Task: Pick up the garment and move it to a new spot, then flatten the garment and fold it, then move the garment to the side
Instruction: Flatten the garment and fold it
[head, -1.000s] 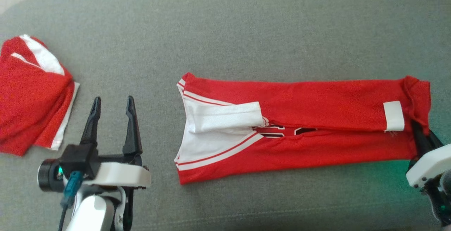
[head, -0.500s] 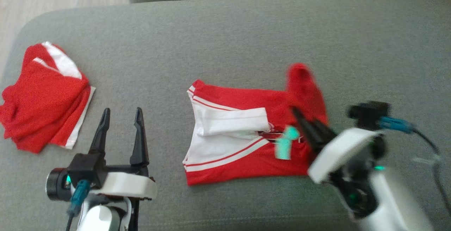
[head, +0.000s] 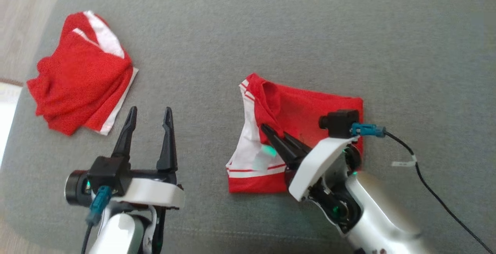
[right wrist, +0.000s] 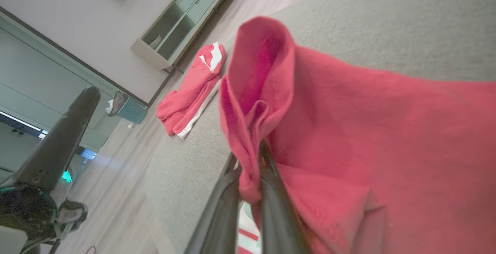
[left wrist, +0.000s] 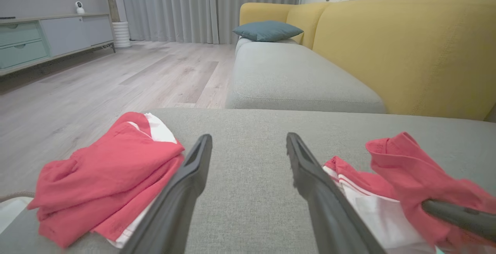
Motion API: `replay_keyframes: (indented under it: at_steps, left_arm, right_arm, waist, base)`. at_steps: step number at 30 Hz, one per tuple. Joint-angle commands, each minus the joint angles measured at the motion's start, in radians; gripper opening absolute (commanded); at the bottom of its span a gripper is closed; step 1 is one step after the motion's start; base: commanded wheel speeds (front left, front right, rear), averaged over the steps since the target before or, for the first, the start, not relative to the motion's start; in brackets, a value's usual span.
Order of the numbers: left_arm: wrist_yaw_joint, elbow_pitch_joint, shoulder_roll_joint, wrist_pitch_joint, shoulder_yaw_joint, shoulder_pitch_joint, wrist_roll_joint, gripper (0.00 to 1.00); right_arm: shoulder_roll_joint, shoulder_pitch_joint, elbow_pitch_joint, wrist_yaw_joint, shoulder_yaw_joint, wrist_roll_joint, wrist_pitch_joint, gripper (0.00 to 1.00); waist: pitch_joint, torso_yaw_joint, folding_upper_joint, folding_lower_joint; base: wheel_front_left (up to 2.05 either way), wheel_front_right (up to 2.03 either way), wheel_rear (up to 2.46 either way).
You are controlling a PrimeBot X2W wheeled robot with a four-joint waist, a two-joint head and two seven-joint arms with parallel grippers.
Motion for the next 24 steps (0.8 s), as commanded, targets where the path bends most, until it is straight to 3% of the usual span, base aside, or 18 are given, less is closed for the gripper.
replay_keyframes:
  at_steps: [1, 2, 3, 4, 10, 14, 18, 24]
  left_arm:
    - [-0.002, -0.025, 0.005, -0.012, 0.031, -0.049, -0.003, 1.00]
    - [-0.002, -0.022, 0.003, -0.013, 0.030, -0.052, -0.003, 1.00]
    - [-0.003, -0.020, 0.000, -0.014, 0.030, -0.054, -0.002, 1.00]
    - [-0.003, -0.018, -0.001, -0.015, 0.030, -0.057, -0.002, 1.00]
    - [-0.002, -0.009, -0.006, -0.019, 0.036, -0.063, 0.002, 1.00]
    - [0.001, -0.005, -0.004, -0.020, 0.042, -0.062, 0.007, 1.00]
    - [0.003, -0.008, 0.003, -0.020, 0.050, -0.056, 0.010, 1.00]
    - [0.006, -0.014, 0.021, -0.020, 0.065, -0.047, 0.012, 1.00]
  right_arm:
    - [0.022, -0.052, -0.018, 0.003, 0.031, 0.028, -0.027, 0.00]
    - [0.022, -0.064, 0.002, 0.003, 0.044, 0.041, -0.040, 0.20]
    - [0.022, -0.076, 0.023, 0.003, 0.055, 0.054, -0.049, 0.50]
    - [0.022, -0.089, 0.040, 0.003, 0.063, 0.058, -0.067, 1.00]
    - [0.022, -0.151, 0.080, 0.003, 0.096, 0.045, -0.198, 1.00]
    - [-0.008, -0.177, 0.061, 0.003, 0.063, -0.082, -0.315, 1.00]
    - [-0.063, -0.140, 0.001, 0.003, -0.049, -0.203, -0.373, 1.00]
    - [-0.131, 0.009, -0.144, 0.003, -0.282, -0.342, -0.350, 1.00]
  waist:
    - [0.018, 0.016, -0.0001, 0.0000]
    - [0.022, 0.018, -0.0001, 0.0000]
    - [0.026, 0.020, -0.0001, 0.0000]
    - [0.030, 0.021, -0.0001, 0.0000]
    - [0.041, 0.007, -0.0001, 0.0000]
    - [0.034, -0.019, -0.0001, 0.0000]
    - [0.020, -0.054, -0.0001, 0.0000]
    - [0.002, -0.105, -0.0001, 0.0000]
  base:
    - [0.00, 0.00, 0.00]
    - [0.00, 0.00, 0.00]
    - [0.00, 0.00, 0.00]
    - [0.00, 0.00, 0.00]
    - [0.00, 0.00, 0.00]
    - [0.00, 0.00, 0.00]
    - [0.00, 0.00, 0.00]
    - [0.00, 0.00, 0.00]
